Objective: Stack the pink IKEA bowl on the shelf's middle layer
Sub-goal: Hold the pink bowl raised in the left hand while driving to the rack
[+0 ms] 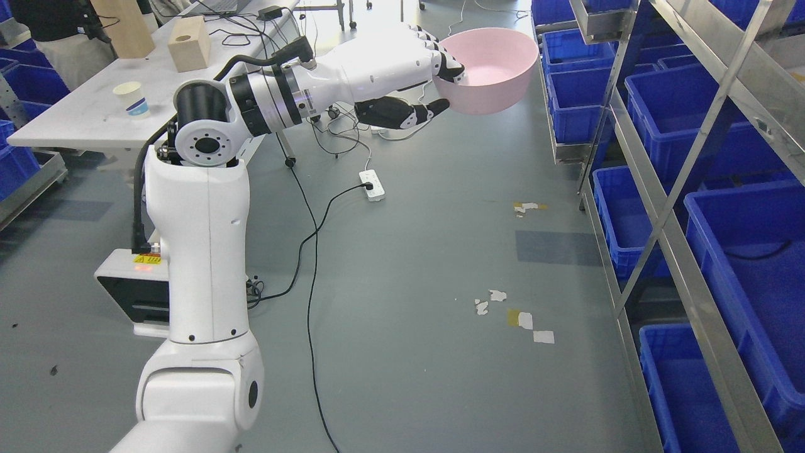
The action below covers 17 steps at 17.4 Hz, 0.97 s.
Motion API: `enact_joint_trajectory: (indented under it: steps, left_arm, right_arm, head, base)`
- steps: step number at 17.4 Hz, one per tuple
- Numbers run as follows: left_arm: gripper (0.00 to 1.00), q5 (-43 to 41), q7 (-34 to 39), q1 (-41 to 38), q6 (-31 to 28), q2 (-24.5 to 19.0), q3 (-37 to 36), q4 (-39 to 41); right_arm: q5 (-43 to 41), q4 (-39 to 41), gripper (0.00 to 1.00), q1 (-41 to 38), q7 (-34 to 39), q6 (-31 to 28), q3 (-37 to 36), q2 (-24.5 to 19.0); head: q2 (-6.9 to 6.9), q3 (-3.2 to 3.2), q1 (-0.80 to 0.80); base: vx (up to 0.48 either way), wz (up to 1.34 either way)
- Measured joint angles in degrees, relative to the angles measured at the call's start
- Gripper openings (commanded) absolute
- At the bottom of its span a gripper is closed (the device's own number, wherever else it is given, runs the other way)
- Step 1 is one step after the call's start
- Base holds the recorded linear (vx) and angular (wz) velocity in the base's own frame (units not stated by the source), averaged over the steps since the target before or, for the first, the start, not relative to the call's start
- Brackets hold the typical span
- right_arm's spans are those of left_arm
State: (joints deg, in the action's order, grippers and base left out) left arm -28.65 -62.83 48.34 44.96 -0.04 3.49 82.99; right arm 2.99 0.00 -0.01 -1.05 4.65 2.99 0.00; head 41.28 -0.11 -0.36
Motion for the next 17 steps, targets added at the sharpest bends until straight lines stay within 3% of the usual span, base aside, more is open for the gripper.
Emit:
enact_joint_trajectory:
  steps: [17]
  left_arm:
    - [0.02, -0.01, 0.22, -0.26, 0.0, 0.04, -0.04, 0.06]
  right_arm:
    - [0.0, 0.0, 1.0, 0.0, -0.02, 0.0, 0.0, 0.0]
  head:
    - [0.0, 0.0, 0.0]
  base:
    - [0.402, 0.07]
